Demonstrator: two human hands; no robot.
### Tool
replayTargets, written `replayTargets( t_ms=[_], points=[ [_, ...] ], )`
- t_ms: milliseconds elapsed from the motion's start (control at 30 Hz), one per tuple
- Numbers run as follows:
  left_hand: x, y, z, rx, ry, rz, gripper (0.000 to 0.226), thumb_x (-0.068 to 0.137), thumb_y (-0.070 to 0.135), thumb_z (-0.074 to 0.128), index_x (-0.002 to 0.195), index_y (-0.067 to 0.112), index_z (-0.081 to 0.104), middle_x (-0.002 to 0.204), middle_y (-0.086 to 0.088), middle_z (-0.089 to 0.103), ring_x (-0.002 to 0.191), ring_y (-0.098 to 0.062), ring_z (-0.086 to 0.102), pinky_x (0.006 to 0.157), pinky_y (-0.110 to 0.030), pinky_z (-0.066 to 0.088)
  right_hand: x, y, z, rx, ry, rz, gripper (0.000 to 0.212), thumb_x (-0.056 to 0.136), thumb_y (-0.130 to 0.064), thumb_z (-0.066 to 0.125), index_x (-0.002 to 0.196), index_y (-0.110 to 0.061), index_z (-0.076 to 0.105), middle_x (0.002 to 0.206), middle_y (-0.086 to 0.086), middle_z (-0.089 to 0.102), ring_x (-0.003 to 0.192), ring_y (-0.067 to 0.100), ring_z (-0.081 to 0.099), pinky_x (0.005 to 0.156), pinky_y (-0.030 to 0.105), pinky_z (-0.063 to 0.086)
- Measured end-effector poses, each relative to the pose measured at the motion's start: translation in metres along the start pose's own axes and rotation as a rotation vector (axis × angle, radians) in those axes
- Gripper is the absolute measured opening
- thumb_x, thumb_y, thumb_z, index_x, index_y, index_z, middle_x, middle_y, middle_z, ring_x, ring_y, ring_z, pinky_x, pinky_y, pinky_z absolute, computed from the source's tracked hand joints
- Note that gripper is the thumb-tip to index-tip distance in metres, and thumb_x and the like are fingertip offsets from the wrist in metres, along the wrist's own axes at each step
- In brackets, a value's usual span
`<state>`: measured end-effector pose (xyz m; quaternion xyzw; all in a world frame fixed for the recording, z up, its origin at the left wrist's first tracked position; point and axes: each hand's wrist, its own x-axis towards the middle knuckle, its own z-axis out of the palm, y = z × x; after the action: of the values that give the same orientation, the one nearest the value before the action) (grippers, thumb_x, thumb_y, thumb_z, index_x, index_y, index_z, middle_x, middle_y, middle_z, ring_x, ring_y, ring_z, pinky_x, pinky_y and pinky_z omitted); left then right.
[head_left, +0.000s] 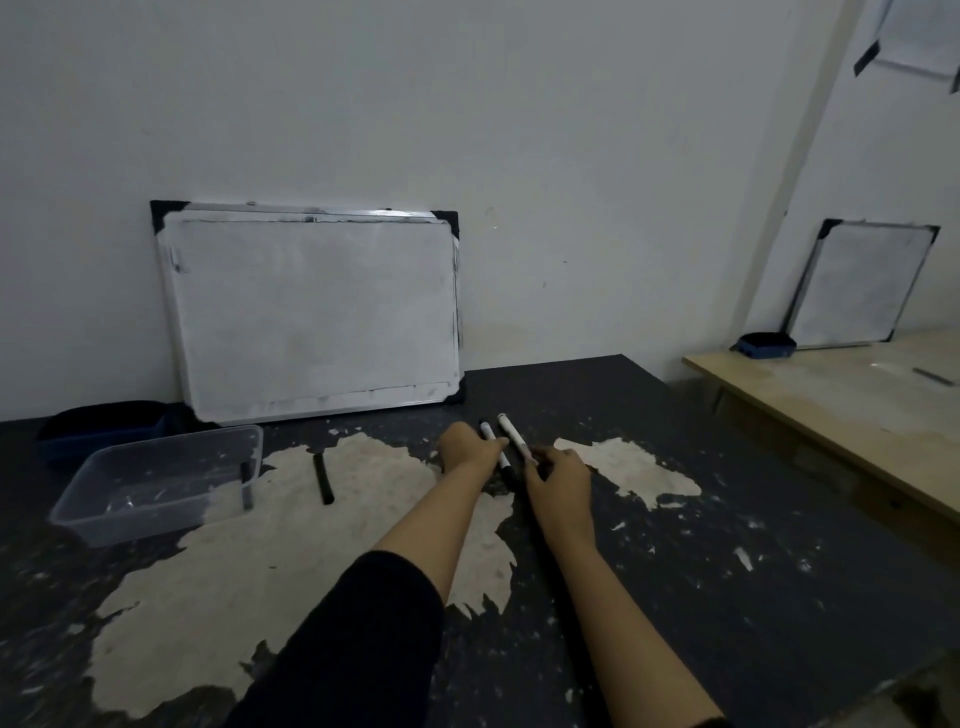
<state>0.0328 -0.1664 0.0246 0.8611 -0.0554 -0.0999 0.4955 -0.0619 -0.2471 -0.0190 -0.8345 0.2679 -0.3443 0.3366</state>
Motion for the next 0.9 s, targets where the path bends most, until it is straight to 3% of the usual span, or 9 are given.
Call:
replayTargets(
  t_ms=[133,300,433,533,600,667,733,800,900],
  points=[
    [0.003,-0.005,0.0,-0.067,0.019,0.025,0.041,0.082,0.037,0.073,0.087,-0.003,0.073,0.09,-0.017,0.074,0.087,-0.029,0.07,0.065,-0.029,0.047,0.001,0.0,0.001,-0.067,-0.015,-0.003,0.028,0.097,-0.026,0.058,0.116,-0.012,0.072,0.096,0.007,0.058,0.081,0.024,0.06,0.077,0.042,0.057],
    [-0.003,-0.016,-0.015,-0.124,0.005,0.053,0.024,0.092,0.029,0.062,0.077,0.011,0.066,0.097,-0.015,0.074,0.087,-0.029,0.071,0.083,-0.041,0.058,0.004,0.003,0.0,0.009,-0.024,0.036,0.03,0.099,-0.026,0.056,0.116,-0.006,0.071,0.101,0.012,0.062,0.082,0.025,0.062,0.075,0.037,0.055],
    [-0.01,-0.026,-0.051,-0.277,-0.084,0.104,0.025,0.097,0.014,0.055,0.108,-0.005,0.067,0.089,-0.014,0.066,0.06,-0.017,0.06,0.055,-0.025,0.052,0.0,0.002,-0.009,0.195,0.038,0.069,0.029,0.098,-0.025,0.058,0.118,-0.007,0.071,0.104,0.012,0.067,0.088,0.02,0.062,0.068,0.02,0.043],
    [-0.012,-0.027,-0.081,-0.44,-0.074,0.123,0.024,0.096,0.016,0.056,0.098,-0.004,0.068,0.085,-0.012,0.066,0.059,-0.017,0.058,0.062,-0.033,0.055,-0.013,-0.013,-0.016,0.334,0.023,0.04,0.024,0.098,-0.023,0.06,0.113,-0.009,0.072,0.101,0.007,0.067,0.086,0.014,0.061,0.067,0.012,0.042],
    [-0.015,-0.025,-0.101,-0.553,-0.092,0.107,0.02,0.095,0.023,0.059,0.089,0.005,0.066,0.09,-0.011,0.066,0.066,-0.019,0.061,0.08,-0.041,0.056,-0.022,-0.032,-0.012,0.462,-0.093,0.035,0.021,0.098,-0.021,0.06,0.107,-0.008,0.073,0.089,0.007,0.069,0.076,0.014,0.063,0.064,0.016,0.049],
    [-0.019,-0.024,-0.119,-0.605,-0.119,0.138,0.022,0.095,0.028,0.059,0.095,0.007,0.064,0.093,-0.01,0.066,0.076,-0.02,0.064,0.085,-0.04,0.055,-0.03,-0.054,-0.003,0.649,-0.27,0.096,0.018,0.098,-0.015,0.059,0.101,-0.004,0.074,0.078,0.008,0.068,0.07,0.018,0.063,0.065,0.026,0.055],
    [-0.026,-0.024,-0.135,-0.689,-0.142,0.166,0.024,0.097,0.028,0.055,0.099,0.005,0.063,0.09,-0.011,0.068,0.079,-0.024,0.067,0.077,-0.037,0.058,-0.039,-0.078,0.004,0.805,-0.451,0.16,0.018,0.1,-0.012,0.056,0.095,-0.005,0.072,0.081,0.011,0.067,0.068,0.018,0.061,0.067,0.028,0.055],
    [-0.034,-0.027,-0.152,-0.781,-0.113,0.187,0.023,0.099,0.022,0.05,0.104,0.003,0.062,0.09,-0.009,0.069,0.075,-0.023,0.068,0.06,-0.029,0.06,-0.049,-0.098,0.012,0.909,-0.603,0.223,0.025,0.103,-0.013,0.049,0.102,-0.002,0.071,0.09,0.016,0.07,0.06,0.014,0.055,0.06,0.025,0.048],
    [-0.044,-0.042,-0.176,-0.829,-0.106,0.227,0.027,0.1,0.018,0.048,0.115,0.0,0.062,0.097,-0.009,0.068,0.084,-0.022,0.066,0.065,-0.024,0.059,-0.066,-0.121,0.018,0.951,-0.805,0.338,0.034,0.103,-0.02,0.044,0.115,0.0,0.069,0.09,0.013,0.07,0.052,0.013,0.043,0.052,0.024,0.036]
  ],
)
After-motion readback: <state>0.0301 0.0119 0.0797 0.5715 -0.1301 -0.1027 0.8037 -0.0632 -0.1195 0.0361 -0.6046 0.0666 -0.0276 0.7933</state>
